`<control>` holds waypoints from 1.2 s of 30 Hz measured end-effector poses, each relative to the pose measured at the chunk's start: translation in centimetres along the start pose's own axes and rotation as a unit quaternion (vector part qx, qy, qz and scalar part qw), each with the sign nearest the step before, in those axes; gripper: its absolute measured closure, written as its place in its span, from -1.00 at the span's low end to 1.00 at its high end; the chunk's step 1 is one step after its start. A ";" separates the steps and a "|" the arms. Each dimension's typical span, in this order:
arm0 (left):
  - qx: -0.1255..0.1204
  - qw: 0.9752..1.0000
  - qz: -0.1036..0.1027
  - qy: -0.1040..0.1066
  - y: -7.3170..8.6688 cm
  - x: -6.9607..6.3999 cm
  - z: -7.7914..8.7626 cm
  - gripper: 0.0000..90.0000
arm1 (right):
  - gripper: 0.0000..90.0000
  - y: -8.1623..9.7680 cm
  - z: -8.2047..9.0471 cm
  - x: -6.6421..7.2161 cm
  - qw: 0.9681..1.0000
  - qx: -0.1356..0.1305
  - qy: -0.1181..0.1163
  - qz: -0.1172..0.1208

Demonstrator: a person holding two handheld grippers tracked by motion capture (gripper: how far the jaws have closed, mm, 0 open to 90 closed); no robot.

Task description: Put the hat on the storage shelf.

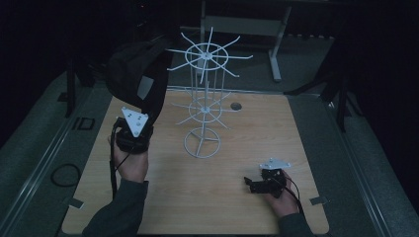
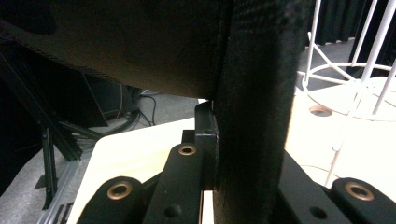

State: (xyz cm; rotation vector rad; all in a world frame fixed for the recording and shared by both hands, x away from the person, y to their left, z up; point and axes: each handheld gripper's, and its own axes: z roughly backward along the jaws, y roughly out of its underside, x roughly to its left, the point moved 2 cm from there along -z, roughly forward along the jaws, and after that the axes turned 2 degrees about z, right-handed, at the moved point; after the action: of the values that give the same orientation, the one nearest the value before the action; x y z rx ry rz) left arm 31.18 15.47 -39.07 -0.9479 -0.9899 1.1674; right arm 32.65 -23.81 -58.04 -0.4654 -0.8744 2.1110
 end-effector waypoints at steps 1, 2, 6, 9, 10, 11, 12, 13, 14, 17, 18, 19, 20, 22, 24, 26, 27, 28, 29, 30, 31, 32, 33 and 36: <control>0.000 1.000 0.001 0.000 0.0 0.0 0.0 0.92 | -0.74 0.0 0.0 0.0 1.000 0.000 0.000 0.000; 0.000 1.000 0.000 0.000 0.0 -0.1 0.0 0.92 | -0.74 0.0 0.0 0.0 1.000 0.000 0.000 0.000; 0.001 1.000 -0.003 -0.001 0.1 -0.2 -0.1 0.92 | -0.74 0.0 0.0 0.0 1.000 0.000 0.000 0.000; 0.003 1.000 -0.004 0.000 0.1 -0.2 -0.2 0.92 | -0.74 0.0 0.0 0.0 1.000 0.000 0.000 0.000; 0.003 1.000 -0.005 0.000 0.1 -0.3 -0.2 0.92 | -0.74 0.0 0.0 0.0 1.000 0.000 0.000 0.000; 0.004 1.000 -0.005 0.000 0.1 -0.3 -0.2 0.92 | -0.74 0.0 0.0 0.0 1.000 0.000 0.000 0.000; 0.005 1.000 -0.005 0.000 0.1 -0.3 -0.3 0.92 | -0.74 0.0 0.0 0.0 1.000 0.000 0.000 0.000; 0.005 1.000 -0.005 0.000 0.1 -0.3 -0.3 0.92 | -0.74 0.0 0.0 0.0 1.000 0.000 0.000 0.000; 0.004 1.000 -0.004 0.000 0.1 -0.4 -0.3 0.92 | -0.74 0.0 0.0 0.0 1.000 0.000 0.000 0.000; 0.005 1.000 -0.004 0.001 0.2 -0.4 -0.3 0.92 | -0.74 0.0 0.0 0.0 1.000 0.000 0.000 0.000; 0.005 1.000 -0.004 0.001 0.2 -0.4 -0.3 0.92 | -0.74 0.0 0.0 0.0 1.000 0.000 0.000 0.000; 0.005 1.000 -0.003 0.001 0.2 -0.4 -0.4 0.92 | -0.74 0.0 0.0 0.0 1.000 0.000 0.000 0.000; 0.005 1.000 -0.004 0.001 0.3 -0.5 -0.4 0.92 | -0.74 0.0 0.0 0.0 1.000 0.000 0.000 0.000; 0.006 1.000 -0.002 0.003 0.3 -0.5 -0.4 0.92 | -0.74 0.0 0.0 0.0 1.000 0.000 0.000 0.000; 0.007 1.000 -0.002 0.004 0.3 -0.6 -0.4 0.92 | -0.74 0.0 0.0 0.0 1.000 0.000 0.000 0.000; 0.007 1.000 -0.002 0.005 0.4 -0.6 -0.5 0.92 | -0.74 0.0 0.0 0.0 1.000 0.000 0.000 0.000; 0.007 1.000 -0.001 0.005 0.4 -0.7 -0.5 0.92 | -0.74 0.0 0.0 0.0 1.000 0.000 0.000 0.000; 0.007 1.000 -0.001 0.006 0.4 -0.7 -0.5 0.92 | -0.74 0.0 0.0 0.0 1.000 0.000 0.000 0.000; 0.007 1.000 -0.002 0.006 0.4 -0.7 -0.5 0.92 | -0.74 0.0 0.0 0.0 1.000 0.000 0.000 0.000; 0.008 1.000 -0.001 0.006 0.4 -0.8 -0.5 0.92 | -0.74 0.0 0.0 0.0 1.000 0.000 0.000 0.000; 0.008 1.000 -0.001 0.006 0.4 -0.8 -0.5 0.92 | -0.74 0.0 0.0 0.0 1.000 0.000 0.000 0.000; 0.008 1.000 -0.001 0.006 0.4 -0.9 -0.5 0.92 | -0.74 0.0 0.0 0.0 1.000 0.000 0.000 0.000; 0.008 1.000 -0.002 0.006 0.4 -0.9 -0.6 0.92 | -0.74 0.0 0.0 0.0 1.000 0.000 0.000 0.000; 0.008 1.000 -0.003 0.007 0.4 -1.1 -0.6 0.92 | -0.74 0.0 0.0 0.0 1.000 0.000 0.000 0.000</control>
State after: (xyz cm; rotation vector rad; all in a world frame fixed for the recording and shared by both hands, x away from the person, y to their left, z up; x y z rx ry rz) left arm 31.51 14.40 -39.76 -0.9376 -0.9708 1.1609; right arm 32.65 -23.81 -58.04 -0.4652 -0.8741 2.1110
